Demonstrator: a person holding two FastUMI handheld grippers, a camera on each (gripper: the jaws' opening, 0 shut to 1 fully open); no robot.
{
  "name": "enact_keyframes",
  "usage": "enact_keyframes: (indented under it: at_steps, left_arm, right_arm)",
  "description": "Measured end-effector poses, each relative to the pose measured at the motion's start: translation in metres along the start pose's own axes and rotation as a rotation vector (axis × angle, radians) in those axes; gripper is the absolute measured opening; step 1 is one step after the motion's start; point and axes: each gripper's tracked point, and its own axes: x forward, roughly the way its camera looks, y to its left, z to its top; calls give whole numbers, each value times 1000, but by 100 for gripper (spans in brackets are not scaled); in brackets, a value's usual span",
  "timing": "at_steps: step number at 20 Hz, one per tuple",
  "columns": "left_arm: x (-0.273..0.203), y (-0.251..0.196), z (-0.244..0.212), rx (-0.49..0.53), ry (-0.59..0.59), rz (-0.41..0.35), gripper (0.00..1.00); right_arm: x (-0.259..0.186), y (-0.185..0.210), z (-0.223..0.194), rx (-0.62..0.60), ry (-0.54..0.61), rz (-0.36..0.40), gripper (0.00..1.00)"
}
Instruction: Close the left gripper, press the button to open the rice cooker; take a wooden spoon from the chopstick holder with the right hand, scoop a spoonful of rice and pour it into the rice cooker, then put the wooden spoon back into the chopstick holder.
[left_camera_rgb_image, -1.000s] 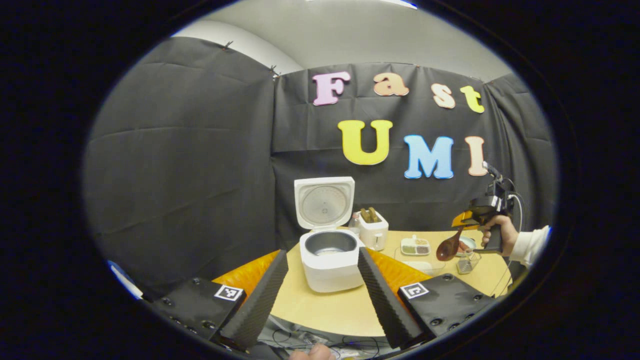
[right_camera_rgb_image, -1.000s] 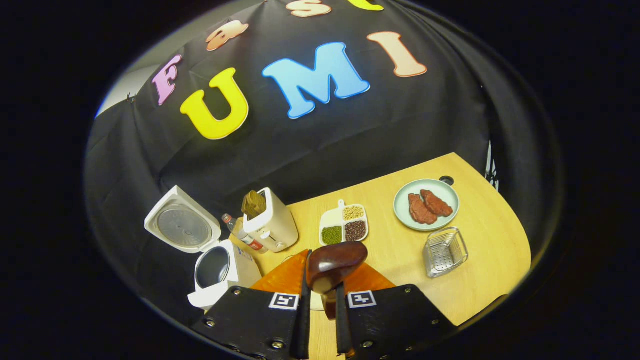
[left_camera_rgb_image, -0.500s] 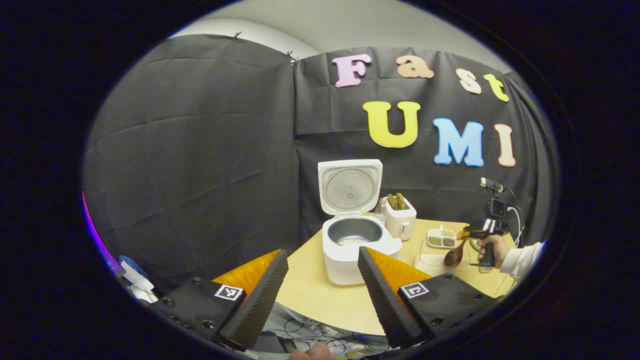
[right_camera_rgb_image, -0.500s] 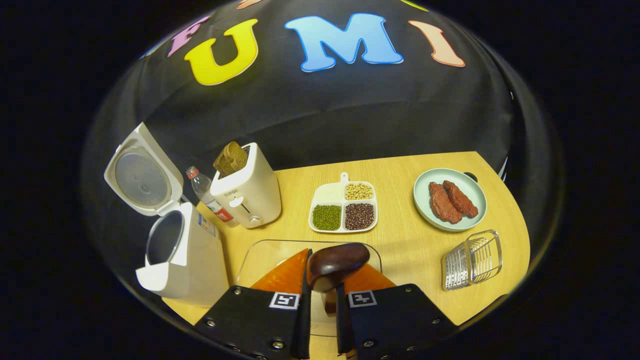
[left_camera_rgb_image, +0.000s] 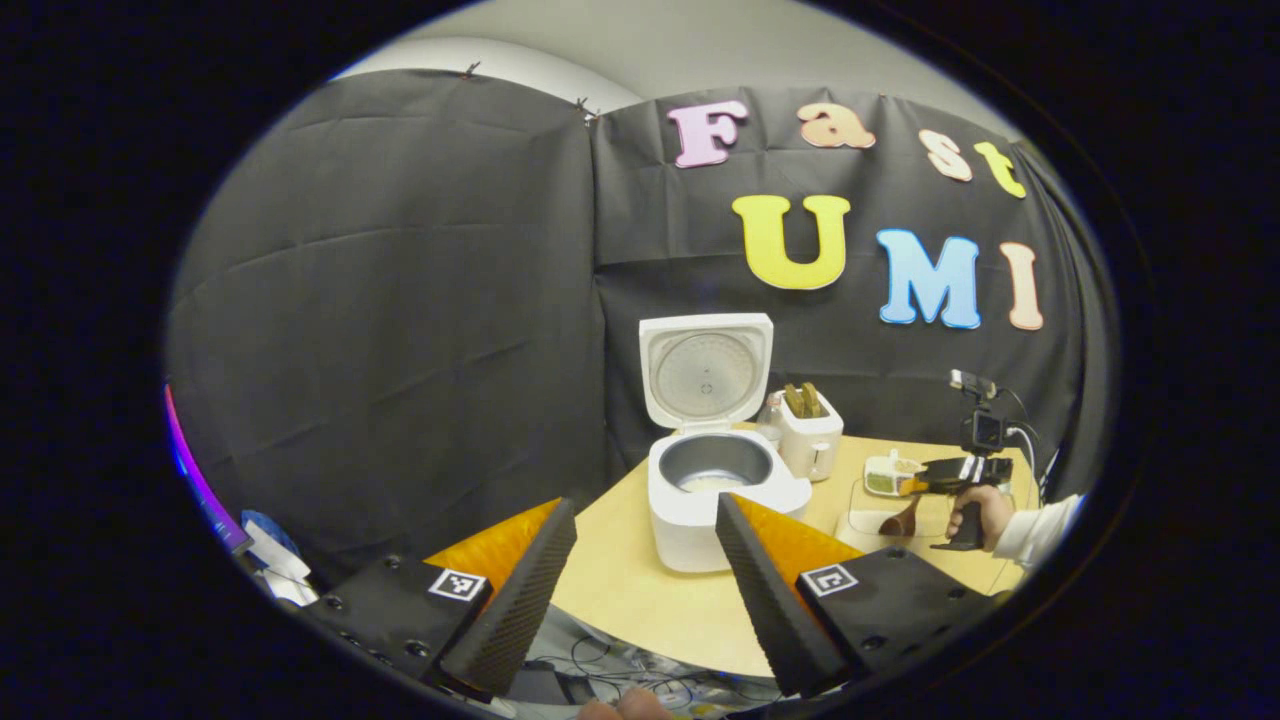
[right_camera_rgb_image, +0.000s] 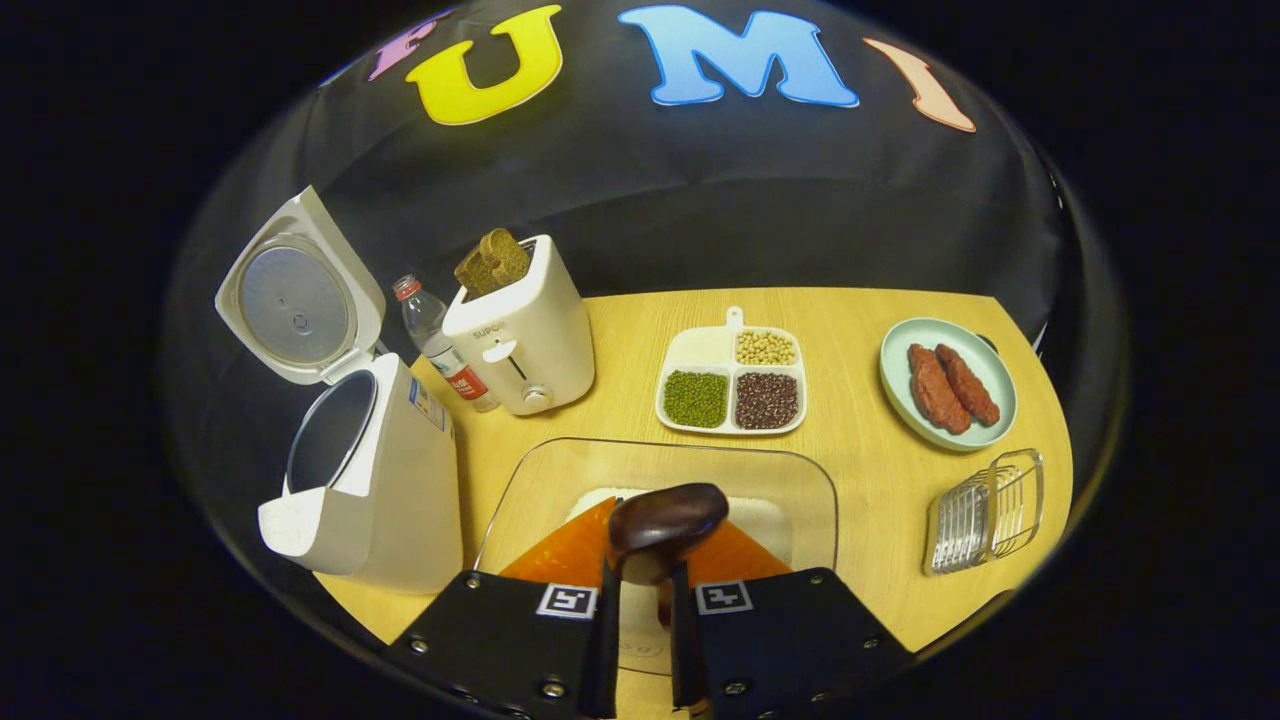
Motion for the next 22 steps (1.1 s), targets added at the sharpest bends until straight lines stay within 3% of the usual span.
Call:
enact_keyframes:
  at_steps: [6, 14, 22]
  left_arm:
    - [-12, 20, -1, -8, -1, 47, 99]
    - [-14, 17, 9, -1, -21, 33, 98]
    - [-16, 25, 14, 6, -35, 27, 98]
  right_arm:
    - [-1, 4, 13, 297, 38, 97, 22]
    - [-43, 2, 50, 448, -29, 193, 21]
    - [-95, 69, 82, 616, -57, 406, 21]
